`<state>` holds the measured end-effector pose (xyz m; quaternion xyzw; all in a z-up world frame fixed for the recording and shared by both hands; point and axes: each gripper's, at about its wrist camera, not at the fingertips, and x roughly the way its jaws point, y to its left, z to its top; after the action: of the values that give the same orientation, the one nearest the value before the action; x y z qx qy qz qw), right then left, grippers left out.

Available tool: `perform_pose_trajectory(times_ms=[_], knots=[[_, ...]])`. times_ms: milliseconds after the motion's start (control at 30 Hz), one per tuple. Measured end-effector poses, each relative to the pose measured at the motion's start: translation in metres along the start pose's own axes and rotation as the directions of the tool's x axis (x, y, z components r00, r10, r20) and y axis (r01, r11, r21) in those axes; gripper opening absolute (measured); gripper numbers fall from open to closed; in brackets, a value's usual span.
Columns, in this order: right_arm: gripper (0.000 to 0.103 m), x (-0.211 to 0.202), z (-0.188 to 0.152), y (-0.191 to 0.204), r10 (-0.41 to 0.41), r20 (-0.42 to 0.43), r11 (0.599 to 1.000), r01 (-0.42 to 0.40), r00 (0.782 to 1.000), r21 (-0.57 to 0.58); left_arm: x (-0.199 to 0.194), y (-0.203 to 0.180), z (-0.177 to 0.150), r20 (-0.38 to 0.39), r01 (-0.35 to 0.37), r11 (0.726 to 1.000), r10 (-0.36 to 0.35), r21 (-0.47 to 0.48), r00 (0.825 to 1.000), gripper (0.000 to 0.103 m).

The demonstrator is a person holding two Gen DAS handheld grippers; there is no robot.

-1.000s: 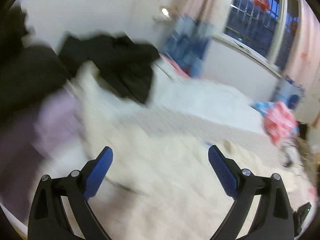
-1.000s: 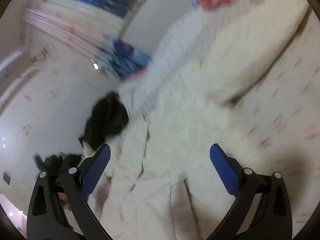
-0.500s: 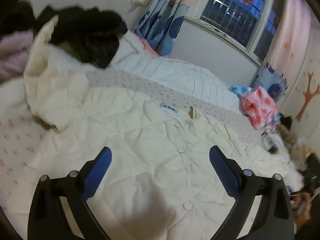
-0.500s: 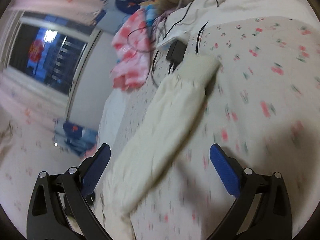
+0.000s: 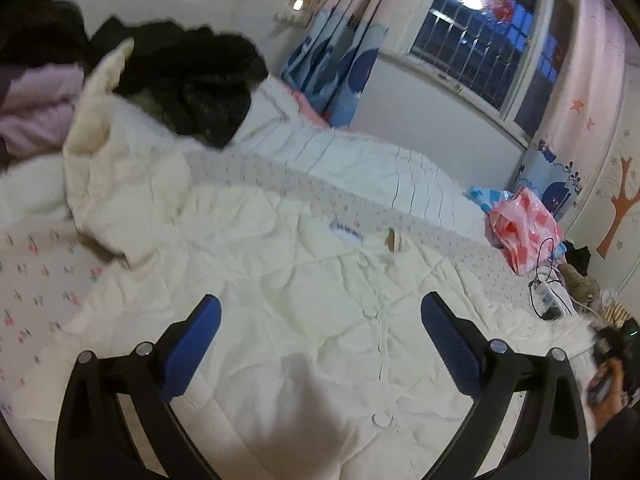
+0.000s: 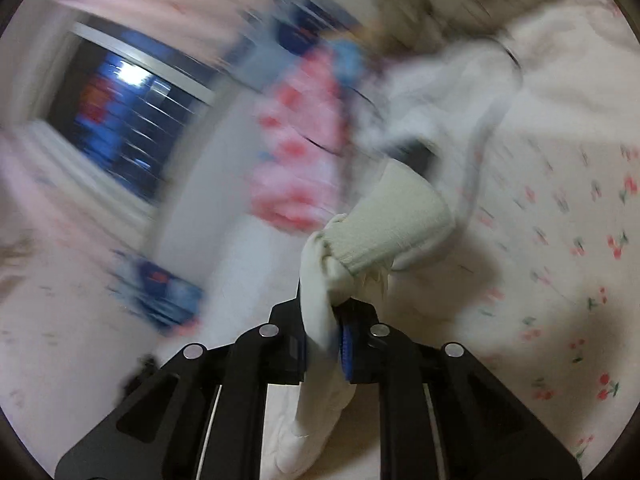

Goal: Fold large clothes
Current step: 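Grasp the knit sleeve cuff with the right gripper and lift it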

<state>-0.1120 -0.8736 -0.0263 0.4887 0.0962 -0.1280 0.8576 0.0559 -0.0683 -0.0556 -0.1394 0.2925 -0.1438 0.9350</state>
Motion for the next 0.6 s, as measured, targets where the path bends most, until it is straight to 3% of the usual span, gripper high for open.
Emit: perform_pose_trajectory(times_ms=[67,167,200,233,267,300,367,467,600], knots=[[0.012,-0.007,0.000,-0.002,-0.011,0.029,1.000,0.011,1.000,-0.007,-0.004,-0.004,0.003,0.002,-0.003,0.999,0.003,0.036,1.000,0.096],[0.012,0.013,-0.013,-0.054,-0.171,-0.059,0.981,0.176,0.983,0.081,-0.001,-0.004,0.008,-0.046,0.001,0.999,0.001,0.055,0.999,0.096],[0.015,0.021,-0.019,-0.073,-0.189,-0.102,0.972,0.201,0.977,0.125,0.000,-0.003,0.009,-0.060,0.009,0.998,-0.006,0.055,0.998,0.096],[0.016,0.028,-0.027,-0.096,-0.183,-0.150,0.955,0.212,0.972,0.207,0.000,0.000,0.009,-0.072,0.015,0.998,-0.010,0.061,0.997,0.096],[0.016,0.027,-0.030,-0.109,-0.138,-0.130,0.950,0.168,0.982,0.262,-0.001,0.003,0.008,-0.073,0.014,0.998,-0.009,0.069,0.997,0.096],[0.023,0.024,-0.029,-0.108,-0.124,-0.111,0.953,0.150,0.986,0.264,-0.004,0.007,0.006,-0.067,0.013,0.996,-0.007,0.083,0.998,0.096],[0.027,0.022,-0.026,-0.097,-0.145,-0.093,0.964,0.162,0.985,0.213,-0.008,0.016,0.001,-0.056,-0.008,0.994,0.014,0.109,0.998,0.096],[0.018,0.018,-0.016,-0.069,-0.142,-0.077,0.977,0.152,0.987,0.150,-0.009,0.031,0.002,-0.060,-0.051,0.994,0.057,0.099,0.997,0.096],[0.015,0.004,-0.010,-0.012,-0.108,-0.009,0.990,0.109,0.994,0.093,-0.014,0.042,0.013,-0.056,-0.058,0.997,0.060,0.045,0.997,0.096]])
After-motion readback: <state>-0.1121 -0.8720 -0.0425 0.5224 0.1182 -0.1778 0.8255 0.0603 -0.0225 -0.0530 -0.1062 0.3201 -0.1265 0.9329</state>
